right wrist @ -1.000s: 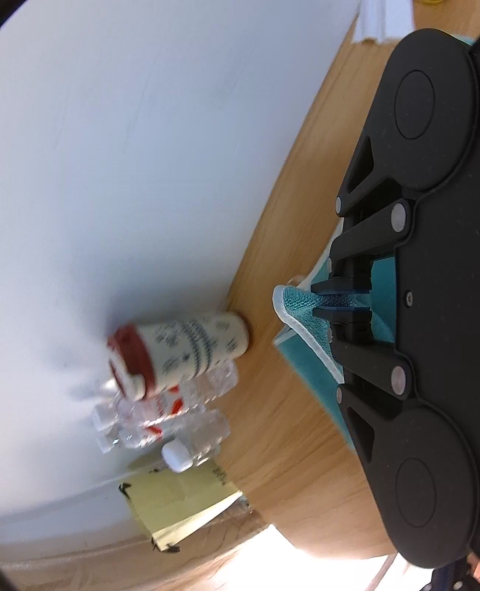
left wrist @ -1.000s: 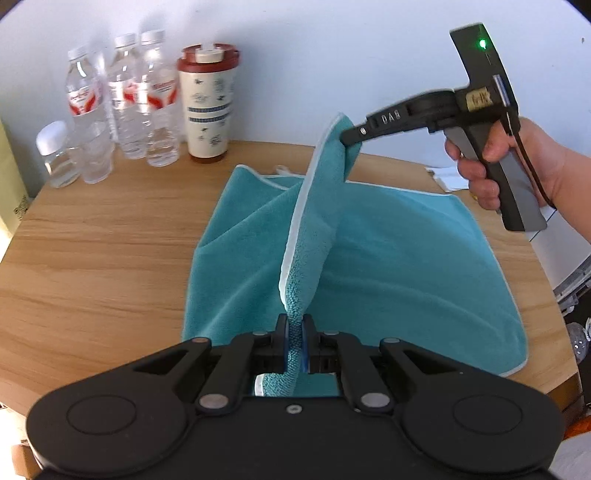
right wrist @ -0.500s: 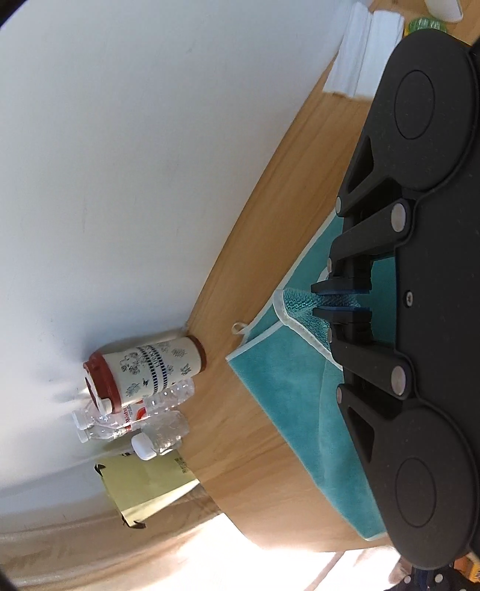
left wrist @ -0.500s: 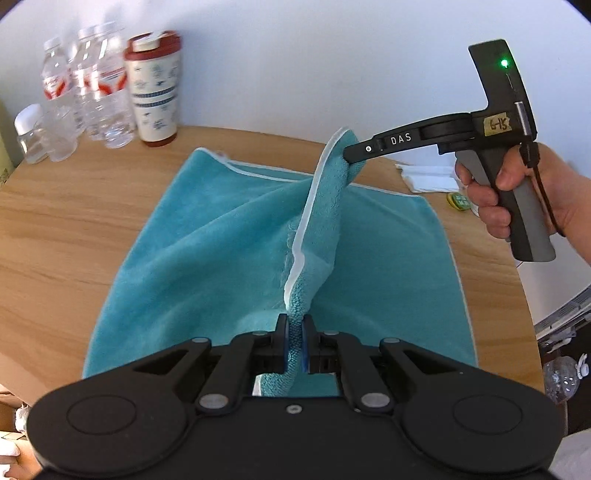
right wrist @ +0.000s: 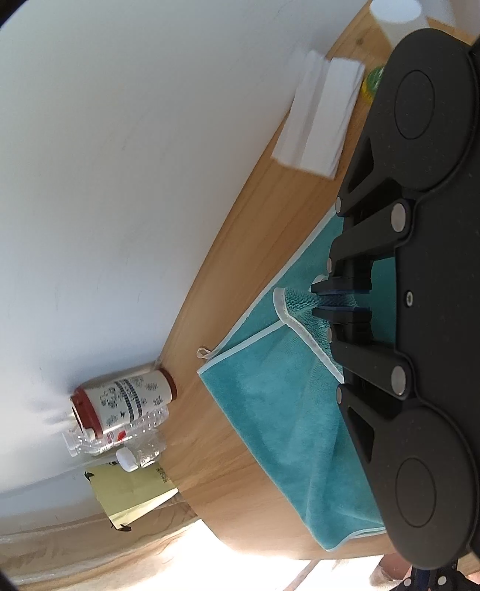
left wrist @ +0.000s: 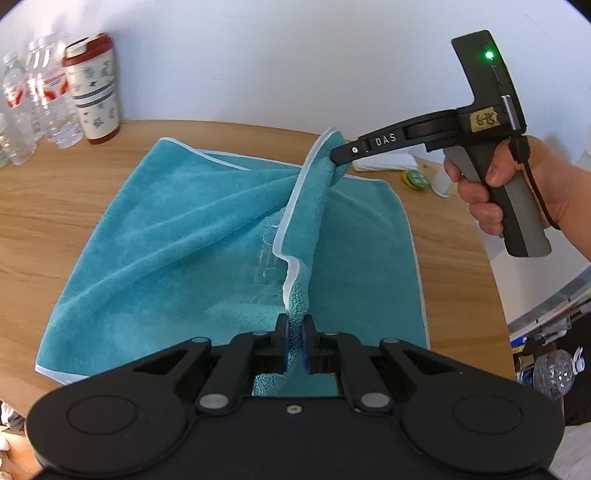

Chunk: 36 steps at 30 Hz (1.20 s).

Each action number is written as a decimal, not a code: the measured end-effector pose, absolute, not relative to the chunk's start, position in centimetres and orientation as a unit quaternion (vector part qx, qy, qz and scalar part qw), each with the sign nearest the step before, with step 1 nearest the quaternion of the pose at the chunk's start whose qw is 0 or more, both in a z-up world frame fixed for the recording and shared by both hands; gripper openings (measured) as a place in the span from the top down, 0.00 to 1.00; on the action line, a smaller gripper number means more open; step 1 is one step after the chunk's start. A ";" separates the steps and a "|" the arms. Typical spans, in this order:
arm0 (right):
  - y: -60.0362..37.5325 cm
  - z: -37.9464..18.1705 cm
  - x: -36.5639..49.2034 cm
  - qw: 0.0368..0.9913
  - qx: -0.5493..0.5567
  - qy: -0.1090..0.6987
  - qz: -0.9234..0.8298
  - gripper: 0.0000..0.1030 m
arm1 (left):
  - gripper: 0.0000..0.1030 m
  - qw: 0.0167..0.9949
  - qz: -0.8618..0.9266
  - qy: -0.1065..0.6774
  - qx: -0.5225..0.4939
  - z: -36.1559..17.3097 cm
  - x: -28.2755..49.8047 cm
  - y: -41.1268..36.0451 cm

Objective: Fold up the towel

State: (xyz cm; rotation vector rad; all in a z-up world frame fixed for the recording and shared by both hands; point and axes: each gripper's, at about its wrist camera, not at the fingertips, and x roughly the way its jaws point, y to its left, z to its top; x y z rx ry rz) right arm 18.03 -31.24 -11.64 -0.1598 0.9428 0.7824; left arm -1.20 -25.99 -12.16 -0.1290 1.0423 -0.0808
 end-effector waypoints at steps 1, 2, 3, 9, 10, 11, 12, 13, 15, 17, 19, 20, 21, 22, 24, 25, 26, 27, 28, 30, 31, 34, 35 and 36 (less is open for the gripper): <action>-32.2 -11.8 18.0 0.817 -0.071 0.444 0.362 0.95 | 0.94 0.864 -0.042 0.499 -0.060 -12.3 -1.2 -26.3; -32.7 -11.9 18.0 0.818 -0.069 0.444 0.359 0.95 | 0.94 0.863 -0.045 0.500 -0.058 -12.4 -1.2 -26.7; -33.2 -12.0 18.0 0.819 -0.068 0.445 0.356 0.95 | 0.94 0.862 -0.051 0.502 -0.055 -12.5 -1.3 -27.1; -35.9 -11.5 17.7 0.824 -0.052 0.444 0.349 0.95 | 0.94 0.864 -0.066 0.498 -0.037 -12.0 -0.9 -28.1; -36.1 -11.2 17.6 0.825 -0.052 0.441 0.350 0.95 | 0.94 0.866 -0.067 0.495 -0.034 -11.8 -0.9 -28.2; -36.2 -10.9 17.4 0.826 -0.055 0.437 0.351 0.95 | 0.94 0.866 -0.069 0.494 -0.034 -11.6 -0.8 -28.2; -36.3 -10.6 17.3 0.828 -0.056 0.433 0.351 0.95 | 0.94 0.868 -0.072 0.490 -0.035 -11.3 -0.7 -28.1; -36.5 -10.3 17.2 0.829 -0.054 0.430 0.353 0.95 | 0.94 0.870 -0.075 0.486 -0.036 -11.1 -0.6 -28.0; -36.6 -9.6 17.0 0.831 -0.048 0.423 0.358 0.95 | 0.94 0.873 -0.079 0.480 -0.036 -10.8 -0.3 -27.6; -36.5 -8.9 16.9 0.832 -0.048 0.416 0.364 0.95 | 0.94 0.877 -0.083 0.471 -0.035 -10.3 -0.3 -27.6; -36.2 -8.3 16.8 0.832 -0.053 0.411 0.369 0.95 | 0.94 0.882 -0.093 0.459 -0.046 -9.4 -0.1 -27.2; -36.1 -8.1 16.8 0.832 -0.053 0.410 0.370 0.95 | 0.94 0.883 -0.095 0.457 -0.050 -9.2 -0.1 -27.2; -35.8 -7.6 16.9 0.831 -0.053 0.406 0.376 0.95 | 0.94 0.884 -0.100 0.454 -0.055 -8.8 0.0 -27.2; -35.8 -7.2 16.8 0.834 -0.055 0.401 0.376 0.95 | 0.94 0.884 -0.107 0.451 -0.062 -8.3 0.0 -27.2; -35.9 -6.8 16.8 0.836 -0.057 0.396 0.375 0.95 | 0.94 0.883 -0.122 0.448 -0.067 -7.8 0.0 -27.3; -36.3 -6.4 16.7 0.838 -0.052 0.394 0.375 0.95 | 0.94 0.881 -0.134 0.448 -0.071 -7.4 0.0 -27.5; -36.8 -5.9 16.7 0.839 -0.047 0.391 0.374 0.95 | 0.94 0.880 -0.141 0.447 -0.072 -7.2 -0.1 -27.5; -37.6 -5.6 16.7 0.843 -0.043 0.388 0.370 0.95 | 0.94 0.880 -0.152 0.446 -0.065 -6.9 -0.2 -27.8; -38.1 -5.6 16.6 0.846 -0.045 0.387 0.364 0.95 | 0.94 0.879 -0.160 0.447 -0.054 -6.8 -0.2 -28.1; -39.4 -6.1 16.7 0.850 -0.039 0.394 0.348 0.95 | 0.94 0.874 -0.171 0.453 -0.047 -6.8 -0.3 -28.4; -39.9 -6.5 16.8 0.850 -0.036 0.398 0.344 0.95 | 0.94 0.872 -0.174 0.456 -0.047 -6.8 -0.3 -28.3; -41.5 -8.4 16.9 0.850 -0.034 0.414 0.323 0.95 | 0.94 0.852 -0.204 0.480 -0.040 -8.5 -0.2 -29.1; -41.9 -9.1 16.9 0.849 -0.036 0.419 0.320 0.95 | 0.94 0.848 -0.207 0.487 -0.040 -8.9 -0.1 -29.3; -42.1 -9.6 17.0 0.848 -0.037 0.423 0.317 0.95 | 0.94 0.840 -0.210 0.498 -0.040 -9.8 0.3 -29.8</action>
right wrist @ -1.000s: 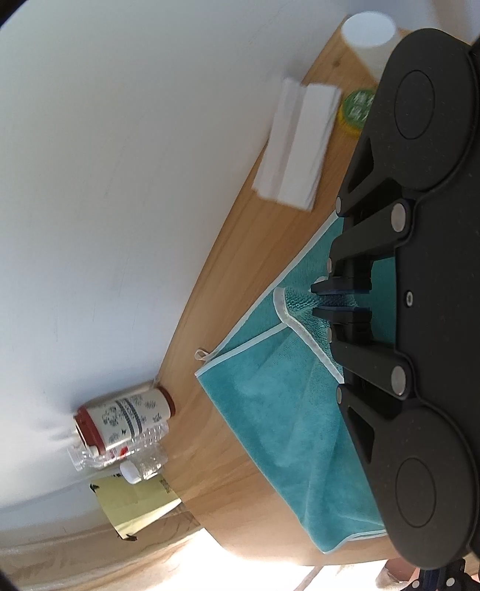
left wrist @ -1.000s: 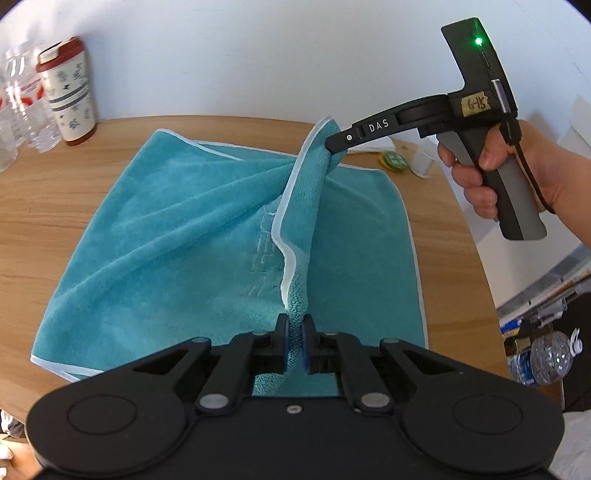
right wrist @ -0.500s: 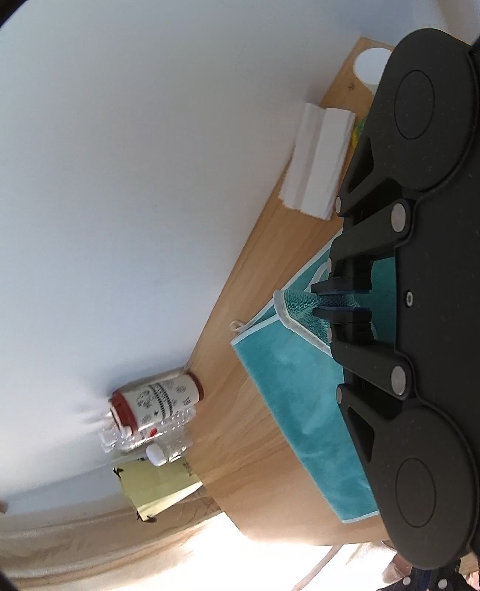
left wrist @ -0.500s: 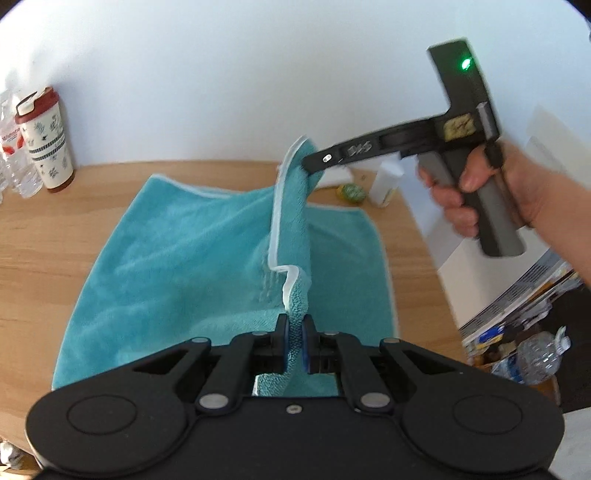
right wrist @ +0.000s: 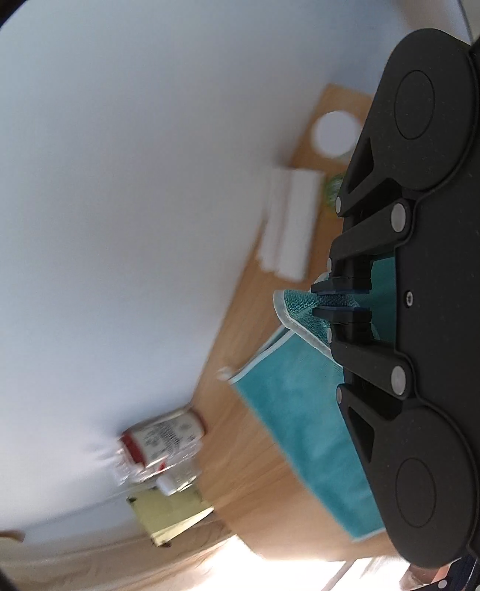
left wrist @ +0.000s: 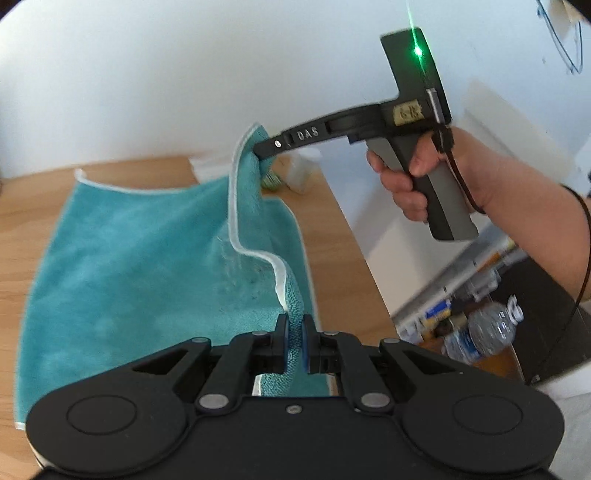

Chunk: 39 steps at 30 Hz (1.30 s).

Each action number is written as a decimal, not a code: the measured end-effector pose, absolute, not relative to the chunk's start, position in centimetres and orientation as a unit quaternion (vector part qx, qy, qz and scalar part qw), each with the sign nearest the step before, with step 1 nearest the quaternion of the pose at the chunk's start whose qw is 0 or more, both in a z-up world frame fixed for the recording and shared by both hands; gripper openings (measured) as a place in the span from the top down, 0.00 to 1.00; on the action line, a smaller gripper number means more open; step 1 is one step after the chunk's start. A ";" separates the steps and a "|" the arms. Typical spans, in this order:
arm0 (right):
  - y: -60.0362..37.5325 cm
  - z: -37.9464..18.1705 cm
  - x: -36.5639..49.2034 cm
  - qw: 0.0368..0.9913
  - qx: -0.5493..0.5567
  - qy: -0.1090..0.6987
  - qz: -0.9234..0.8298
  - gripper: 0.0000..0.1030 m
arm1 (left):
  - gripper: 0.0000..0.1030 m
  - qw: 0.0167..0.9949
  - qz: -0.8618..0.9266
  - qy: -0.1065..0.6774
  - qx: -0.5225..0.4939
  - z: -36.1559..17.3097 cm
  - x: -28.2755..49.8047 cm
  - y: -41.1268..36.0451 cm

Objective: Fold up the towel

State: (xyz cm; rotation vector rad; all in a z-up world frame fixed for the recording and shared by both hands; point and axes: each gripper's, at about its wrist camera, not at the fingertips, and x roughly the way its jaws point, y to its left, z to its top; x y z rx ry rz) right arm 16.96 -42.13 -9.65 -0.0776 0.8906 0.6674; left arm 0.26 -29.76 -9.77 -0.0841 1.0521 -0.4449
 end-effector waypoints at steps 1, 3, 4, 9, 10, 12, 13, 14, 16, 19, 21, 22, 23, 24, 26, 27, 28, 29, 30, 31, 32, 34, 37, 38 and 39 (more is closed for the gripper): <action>-42.6 -10.7 17.0 0.848 -0.039 0.430 0.307 0.95 | 0.94 0.836 -0.219 0.502 -0.037 -10.4 0.5 -30.2; -43.8 -13.2 17.2 0.845 -0.031 0.450 0.289 0.95 | 0.94 0.827 -0.232 0.512 -0.031 -11.4 0.9 -31.0; -44.0 -14.0 17.3 0.843 -0.029 0.457 0.281 0.95 | 0.94 0.819 -0.239 0.520 -0.028 -12.0 1.2 -31.5; -44.2 -15.6 16.6 0.846 -0.058 0.464 0.256 0.82 | 0.94 0.803 -0.253 0.539 -0.012 -13.9 1.5 -33.2; -44.2 -15.4 16.4 0.847 -0.067 0.464 0.252 0.74 | 0.94 0.802 -0.258 0.538 -0.007 -13.8 1.5 -33.5; -44.7 -14.6 16.0 0.850 -0.081 0.460 0.243 0.72 | 0.94 0.798 -0.270 0.538 0.001 -13.8 1.1 -33.8; -45.0 -14.1 15.9 0.849 -0.077 0.463 0.243 0.68 | 0.94 0.796 -0.273 0.540 0.003 -13.8 1.1 -33.9; -45.3 -13.8 16.0 0.847 -0.075 0.469 0.240 0.65 | 0.94 0.794 -0.275 0.542 0.004 -13.8 1.0 -33.8; -46.3 -13.1 16.3 0.845 -0.058 0.479 0.228 0.60 | 0.94 0.790 -0.281 0.545 0.007 -13.9 0.7 -33.9; -47.3 -12.5 17.0 0.839 -0.009 0.495 0.225 0.59 | 0.94 0.787 -0.286 0.547 0.012 -14.1 0.2 -34.0; -47.5 -12.5 17.5 0.838 0.015 0.503 0.210 0.53 | 0.94 0.785 -0.288 0.548 0.014 -14.1 0.1 -34.0; -47.5 -12.9 17.9 0.834 0.026 0.513 0.202 0.53 | 0.94 0.785 -0.288 0.548 0.015 -14.1 0.0 -34.0; -47.5 -13.3 18.3 0.829 0.038 0.523 0.193 0.53 | 0.94 0.784 -0.289 0.549 0.016 -14.2 0.0 -34.0; -47.6 -13.7 18.7 0.825 0.049 0.532 0.185 0.53 | 0.94 0.782 -0.290 0.551 0.016 -14.3 0.0 -34.0; -47.5 -14.4 19.1 0.824 0.060 0.537 0.170 0.53 | 0.94 0.779 -0.291 0.555 0.018 -14.5 -0.2 -34.0; -47.4 -14.5 19.1 0.824 0.059 0.537 0.169 0.53 | 0.94 0.777 -0.291 0.558 0.017 -14.7 -0.3 -34.0; -47.1 -14.9 19.3 0.821 0.052 0.545 0.161 0.54 | 0.94 0.775 -0.291 0.560 0.017 -14.8 -0.4 -33.9; -46.9 -15.3 19.6 0.817 0.049 0.553 0.159 0.56 | 0.94 0.775 -0.291 0.561 0.018 -14.8 -0.5 -33.9; -46.7 -15.7 19.7 0.812 0.049 0.559 0.160 0.64 | 0.94 0.773 -0.290 0.564 0.022 -15.0 -0.6 -33.9; -46.6 -16.1 19.8 0.808 0.052 0.565 0.158 0.71 | 0.94 0.772 -0.289 0.566 0.027 -15.1 -0.8 -33.8; -46.6 -16.6 19.9 0.799 0.054 0.579 0.153 0.76 | 0.94 0.771 -0.289 0.567 0.026 -15.1 -0.8 -33.7; -46.7 -17.5 20.0 0.782 0.059 0.602 0.152 0.84 | 0.94 0.771 -0.287 0.569 0.020 -15.1 -0.9 -33.4; -46.7 -17.7 19.8 0.783 0.056 0.599 0.159 0.94 | 0.94 0.770 -0.282 0.573 0.018 -15.2 -0.8 -33.0; -46.6 -17.5 19.8 0.784 0.055 0.597 0.159 0.96 | 0.94 0.769 -0.282 0.573 0.016 -15.3 -0.7 -32.9; -46.6 -17.4 19.7 0.787 0.054 0.594 0.160 0.97 | 0.94 0.768 -0.279 0.576 0.010 -15.4 -0.7 -32.7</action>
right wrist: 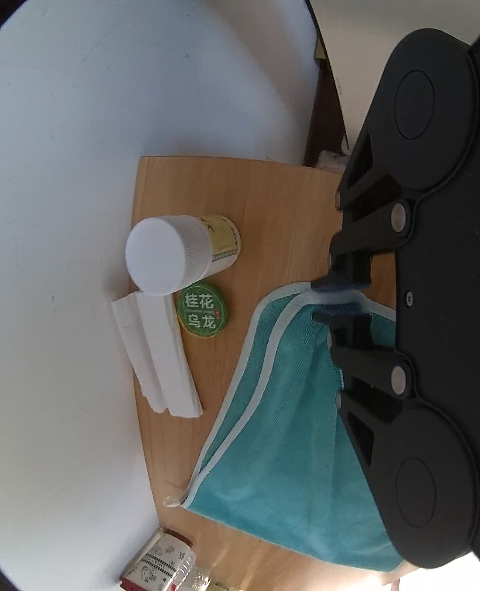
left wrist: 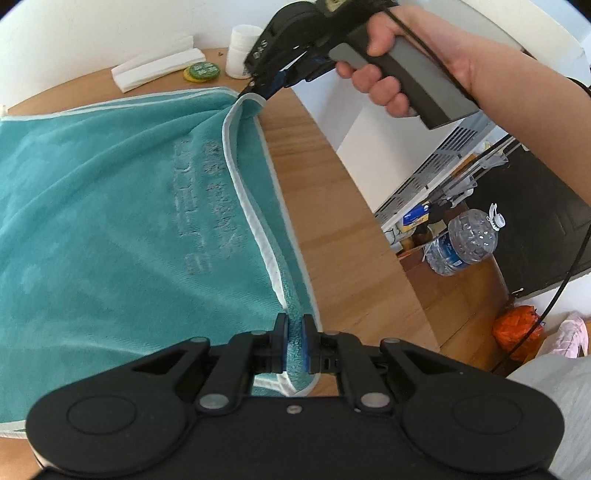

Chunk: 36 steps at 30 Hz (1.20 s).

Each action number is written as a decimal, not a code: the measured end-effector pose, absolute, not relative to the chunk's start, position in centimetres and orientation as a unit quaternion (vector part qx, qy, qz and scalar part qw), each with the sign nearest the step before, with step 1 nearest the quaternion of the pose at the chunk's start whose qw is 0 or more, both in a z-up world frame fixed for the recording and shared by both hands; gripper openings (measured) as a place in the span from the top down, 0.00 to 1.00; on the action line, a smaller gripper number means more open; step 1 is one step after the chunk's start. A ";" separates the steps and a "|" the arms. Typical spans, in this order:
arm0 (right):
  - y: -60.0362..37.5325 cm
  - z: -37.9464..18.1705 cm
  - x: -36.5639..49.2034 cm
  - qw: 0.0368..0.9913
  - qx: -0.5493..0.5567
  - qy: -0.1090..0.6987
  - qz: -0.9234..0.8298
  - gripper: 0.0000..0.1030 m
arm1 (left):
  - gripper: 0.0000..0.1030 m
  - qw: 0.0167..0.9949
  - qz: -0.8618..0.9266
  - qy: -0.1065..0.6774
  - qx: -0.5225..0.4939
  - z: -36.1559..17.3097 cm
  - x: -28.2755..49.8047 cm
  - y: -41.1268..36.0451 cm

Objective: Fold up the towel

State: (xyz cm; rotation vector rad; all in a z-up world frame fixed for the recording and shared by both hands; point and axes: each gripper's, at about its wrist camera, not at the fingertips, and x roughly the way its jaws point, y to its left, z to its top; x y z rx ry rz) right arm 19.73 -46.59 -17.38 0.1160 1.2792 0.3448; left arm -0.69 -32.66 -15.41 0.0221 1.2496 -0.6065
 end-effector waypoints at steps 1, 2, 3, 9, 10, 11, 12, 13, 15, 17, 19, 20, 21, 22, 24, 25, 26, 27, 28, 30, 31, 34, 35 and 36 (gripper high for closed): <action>-46.6 -17.2 19.7 0.790 0.052 0.589 0.161 0.97 | 0.94 0.767 -0.277 0.579 0.006 -15.5 -0.6 -32.5; -46.5 -16.7 19.6 0.797 0.050 0.580 0.161 0.98 | 0.94 0.767 -0.277 0.579 0.005 -15.6 -0.6 -32.4; -46.5 -16.5 19.6 0.800 0.048 0.576 0.161 0.98 | 0.94 0.767 -0.276 0.579 0.005 -15.5 -0.7 -32.4; -45.0 -13.3 19.8 0.829 0.037 0.520 0.201 0.98 | 0.94 0.767 -0.278 0.579 0.007 -15.1 -0.7 -32.4; -44.3 -12.4 20.0 0.838 0.030 0.503 0.211 0.98 | 0.94 0.766 -0.277 0.580 0.009 -15.2 -0.8 -32.4; -44.1 -12.2 20.0 0.839 0.028 0.500 0.212 0.98 | 0.94 0.765 -0.277 0.582 0.010 -15.2 -0.8 -32.4; -43.5 -11.7 20.1 0.844 0.015 0.489 0.222 0.98 | 0.94 0.763 -0.277 0.583 0.011 -15.3 -0.9 -32.5; -43.5 -11.6 20.1 0.844 0.013 0.488 0.221 0.98 | 0.94 0.762 -0.276 0.585 0.010 -15.4 -0.9 -32.5; -43.5 -11.7 20.4 0.845 -0.003 0.489 0.217 0.98 | 0.94 0.759 -0.276 0.590 0.013 -15.6 -0.9 -32.6; -43.9 -13.0 20.7 0.844 -0.017 0.496 0.201 0.98 | 0.94 0.757 -0.276 0.592 0.017 -15.9 -0.9 -32.7; -44.4 -14.8 20.7 0.839 -0.034 0.510 0.185 0.98 | 0.94 0.753 -0.273 0.598 0.016 -16.4 -0.8 -32.7; -44.6 -15.3 20.7 0.838 -0.032 0.513 0.182 0.98 | 0.94 0.751 -0.271 0.601 0.017 -16.5 -0.8 -32.6; -45.0 -16.1 20.6 0.836 -0.032 0.518 0.177 0.98 | 0.94 0.747 -0.268 0.607 0.018 -16.9 -0.8 -32.7; -45.3 -16.3 20.5 0.836 -0.032 0.519 0.176 0.98 | 0.94 0.744 -0.267 0.612 0.017 -17.1 -0.7 -32.6; -45.6 -16.8 20.3 0.835 -0.035 0.521 0.175 0.98 | 0.94 0.741 -0.266 0.617 0.010 -17.3 -0.6 -32.4; -45.7 -16.9 20.2 0.834 -0.034 0.522 0.175 0.98 | 0.94 0.739 -0.265 0.619 0.004 -17.4 -0.4 -32.3; -45.8 -17.1 20.1 0.834 -0.033 0.522 0.176 0.98 | 0.92 0.737 -0.263 0.622 0.000 -17.5 -0.3 -32.2; -45.9 -17.2 20.0 0.833 -0.032 0.523 0.177 0.98 | 0.88 0.734 -0.256 0.629 -0.009 -17.7 0.0 -32.0; -45.9 -17.3 19.9 0.835 -0.036 0.520 0.177 0.96 | 0.83 0.733 -0.248 0.634 -0.014 -17.9 0.3 -31.8; -45.8 -17.4 19.7 0.837 -0.041 0.516 0.178 0.95 | 0.63 0.735 -0.229 0.637 -0.025 -17.9 0.7 -31.2; -45.9 -17.5 19.6 0.839 -0.045 0.513 0.178 0.92 | 0.61 0.741 -0.220 0.634 -0.029 -17.6 0.8 -30.8; -45.8 -17.5 19.4 0.841 -0.056 0.507 0.180 0.92 | 0.57 0.745 -0.205 0.633 -0.046 -16.7 1.2 -29.9; -45.8 -17.4 19.4 0.842 -0.056 0.506 0.180 0.91 | 0.55 0.747 -0.202 0.631 -0.050 -16.5 1.3 -29.6; -45.9 -17.3 19.4 0.842 -0.056 0.505 0.179 0.90 | 0.50 0.749 -0.197 0.630 -0.056 -16.2 1.3 -29.2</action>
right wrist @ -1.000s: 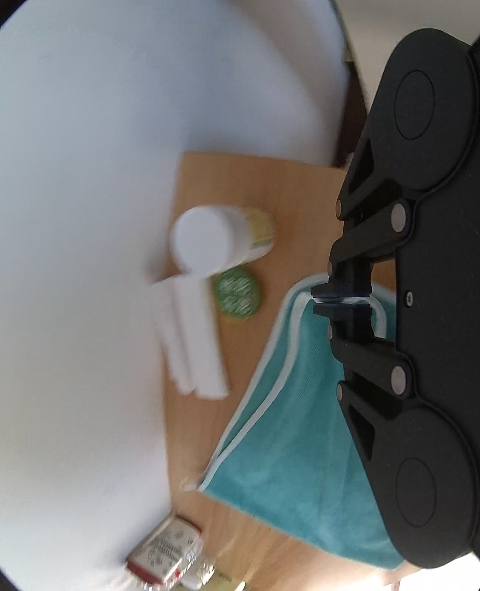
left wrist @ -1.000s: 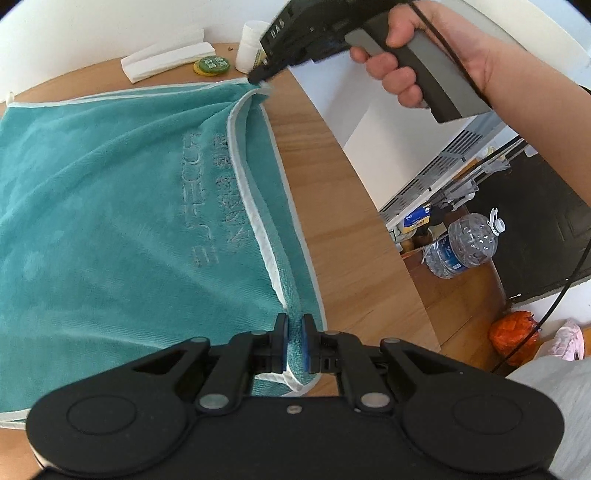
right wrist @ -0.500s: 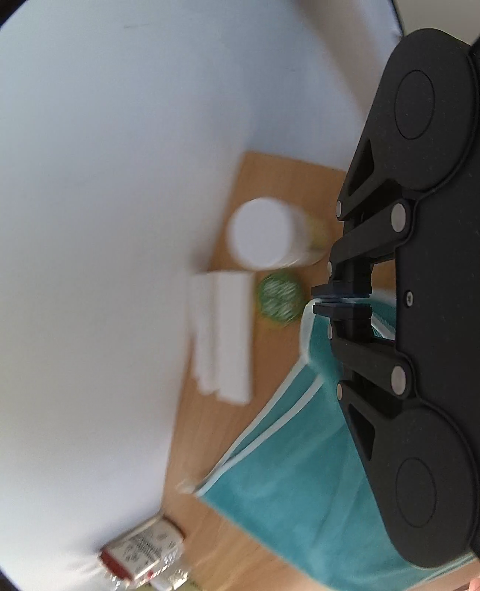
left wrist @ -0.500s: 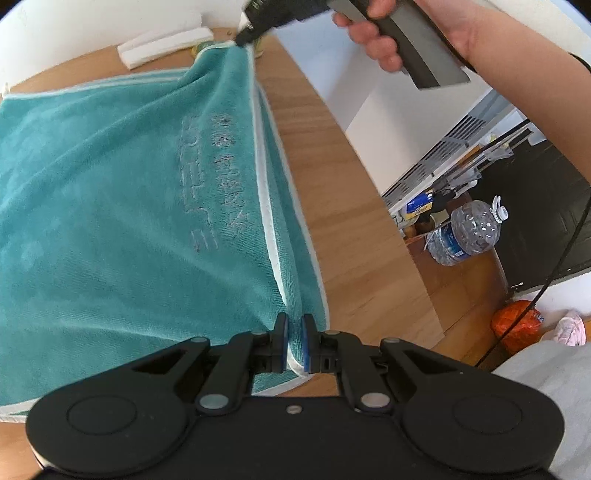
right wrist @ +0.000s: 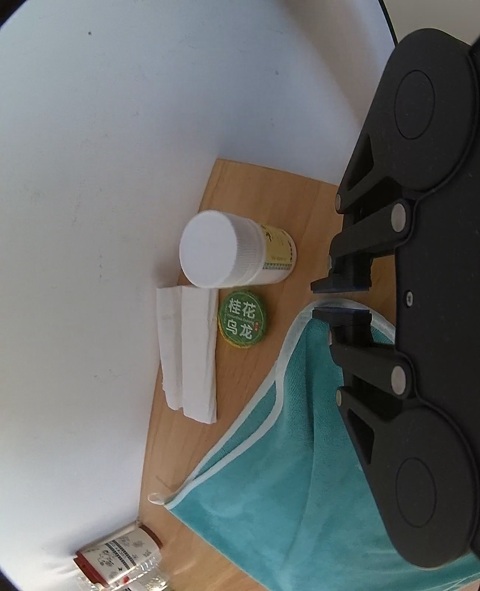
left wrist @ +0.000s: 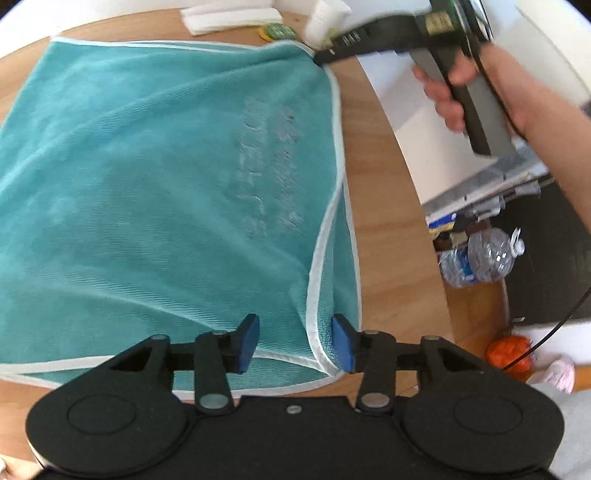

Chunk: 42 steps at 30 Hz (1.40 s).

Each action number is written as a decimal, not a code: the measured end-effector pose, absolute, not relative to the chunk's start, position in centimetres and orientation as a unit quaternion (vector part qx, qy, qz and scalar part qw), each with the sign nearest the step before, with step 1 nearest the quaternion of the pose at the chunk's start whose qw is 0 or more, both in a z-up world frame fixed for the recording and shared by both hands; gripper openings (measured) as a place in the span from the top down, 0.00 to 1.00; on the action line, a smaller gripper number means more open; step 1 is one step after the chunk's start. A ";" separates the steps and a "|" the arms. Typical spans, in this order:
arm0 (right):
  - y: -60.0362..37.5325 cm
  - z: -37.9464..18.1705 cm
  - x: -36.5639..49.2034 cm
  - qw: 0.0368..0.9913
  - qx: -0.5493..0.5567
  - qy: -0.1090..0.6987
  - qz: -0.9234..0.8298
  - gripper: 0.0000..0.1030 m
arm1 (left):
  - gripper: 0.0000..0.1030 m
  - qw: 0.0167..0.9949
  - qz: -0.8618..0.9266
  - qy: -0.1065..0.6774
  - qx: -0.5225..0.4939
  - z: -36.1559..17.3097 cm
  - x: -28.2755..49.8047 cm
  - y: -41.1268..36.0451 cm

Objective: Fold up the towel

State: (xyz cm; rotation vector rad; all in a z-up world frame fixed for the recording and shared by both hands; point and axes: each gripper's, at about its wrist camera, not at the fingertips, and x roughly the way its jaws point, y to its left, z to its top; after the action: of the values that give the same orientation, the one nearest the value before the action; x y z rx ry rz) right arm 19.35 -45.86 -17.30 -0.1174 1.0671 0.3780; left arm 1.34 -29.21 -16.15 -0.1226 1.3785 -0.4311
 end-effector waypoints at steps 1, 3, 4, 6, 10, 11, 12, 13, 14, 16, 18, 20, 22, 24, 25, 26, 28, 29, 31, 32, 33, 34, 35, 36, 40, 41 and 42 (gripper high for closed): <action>-46.1 -17.0 19.3 0.844 -0.056 0.502 0.179 0.87 | 0.48 0.748 -0.194 0.632 -0.063 -15.6 1.4 -28.7; -46.3 -16.2 19.1 0.851 -0.062 0.490 0.177 0.85 | 0.46 0.752 -0.188 0.629 -0.064 -14.5 1.4 -28.2; -46.3 -16.0 19.1 0.852 -0.066 0.488 0.178 0.82 | 0.45 0.755 -0.184 0.627 -0.060 -14.0 1.4 -27.9; -46.7 -14.7 18.2 0.854 -0.076 0.481 0.182 0.80 | 0.37 0.760 -0.174 0.623 -0.061 -13.3 1.8 -26.9; -47.1 -13.5 14.9 0.853 -0.064 0.481 0.195 0.80 | 0.37 0.782 -0.120 0.610 -0.045 -12.6 4.3 -24.1; -47.2 -13.3 14.2 0.852 -0.062 0.482 0.195 0.80 | 0.37 0.790 -0.105 0.603 -0.034 -12.5 5.5 -23.3; -47.2 -13.2 13.2 0.850 -0.056 0.484 0.198 0.80 | 0.37 0.799 -0.092 0.594 -0.020 -12.4 6.5 -22.8; -47.2 -13.0 12.1 0.849 -0.050 0.487 0.200 0.80 | 0.37 0.803 -0.086 0.590 -0.014 -12.4 6.9 -22.7; -47.2 -12.9 10.3 0.845 -0.035 0.495 0.199 0.80 | 0.37 0.815 -0.065 0.576 0.006 -12.4 8.4 -21.8; -47.0 -12.9 7.4 0.833 -0.001 0.517 0.198 0.78 | 0.37 0.826 -0.049 0.560 0.037 -12.7 10.4 -21.0; -46.5 -13.1 4.8 0.824 0.020 0.533 0.192 0.72 | 0.37 0.833 -0.035 0.548 0.061 -13.3 12.3 -20.3; -45.7 -13.4 2.9 0.816 0.031 0.549 0.179 0.70 | 0.37 0.831 -0.027 0.551 0.061 -14.3 14.3 -18.9; -44.9 -13.8 1.7 0.804 0.059 0.567 0.167 0.69 | 0.37 0.830 -0.027 0.554 0.060 -15.2 15.8 -17.8; -44.1 -14.2 0.6 0.795 0.090 0.580 0.155 0.69 | 0.37 0.830 -0.031 0.553 0.064 -15.7 16.9 -16.9; -43.2 -14.4 -0.5 0.788 0.123 0.587 0.137 0.69 | 0.37 0.830 -0.033 0.553 0.068 -16.0 17.5 -16.5; -42.7 -14.4 -1.0 0.786 0.138 0.589 0.127 0.67 | 0.37 0.830 -0.039 0.553 0.068 -16.2 17.9 -16.1; -41.7 -14.6 -2.3 0.784 0.160 0.590 0.103 0.66 | 0.37 0.829 -0.056 0.552 0.069 -16.7 18.9 -15.4; -41.0 -14.9 -2.7 0.783 0.160 0.594 0.088 0.66 | 0.37 0.829 -0.062 0.552 0.069 -16.9 19.2 -15.2; -40.3 -15.2 -3.3 0.782 0.159 0.598 0.072 0.66 | 0.37 0.831 -0.089 0.545 0.072 -17.3 20.6 -15.1; -39.2 -15.7 -3.8 0.781 0.152 0.604 0.052 0.66 | 0.37 0.832 -0.101 0.540 0.076 -17.4 21.3 -15.4; -38.1 -16.2 -4.2 0.780 0.145 0.608 0.032 0.66 | 0.36 0.834 -0.112 0.534 0.081 -17.4 21.9 -15.7; -37.6 -16.5 -4.5 0.779 0.145 0.610 0.017 0.66 | 0.35 0.834 -0.129 0.530 0.086 -17.5 22.6 -16.0; -37.2 -16.7 -4.7 0.778 0.146 0.611 0.002 0.66 | 0.33 0.834 -0.136 0.526 0.092 -17.7 23.4 -16.3; -36.9 -16.9 -4.9 0.778 0.147 0.610 -0.009 0.66 | 0.32 0.835 -0.141 0.522 0.098 -17.8 24.2 -16.5; -36.1 -17.3 -5.2 0.782 0.153 0.601 -0.052 0.66 | 0.32 0.830 -0.153 0.529 0.088 -19.0 27.2 -16.6; -36.0 -17.3 -5.1 0.783 0.157 0.599 -0.056 0.66 | 0.31 0.828 -0.155 0.531 0.087 -19.2 27.6 -16.6; -35.9 -17.4 -5.0 0.784 0.161 0.596 -0.061 0.66 | 0.29 0.829 -0.160 0.528 0.087 -19.5 28.2 -16.6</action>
State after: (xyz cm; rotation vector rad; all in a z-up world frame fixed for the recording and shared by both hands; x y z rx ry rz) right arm -5.03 -35.95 -17.37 0.3480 1.2870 -0.1308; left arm 28.23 -16.60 -19.51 0.1837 1.1207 -0.3392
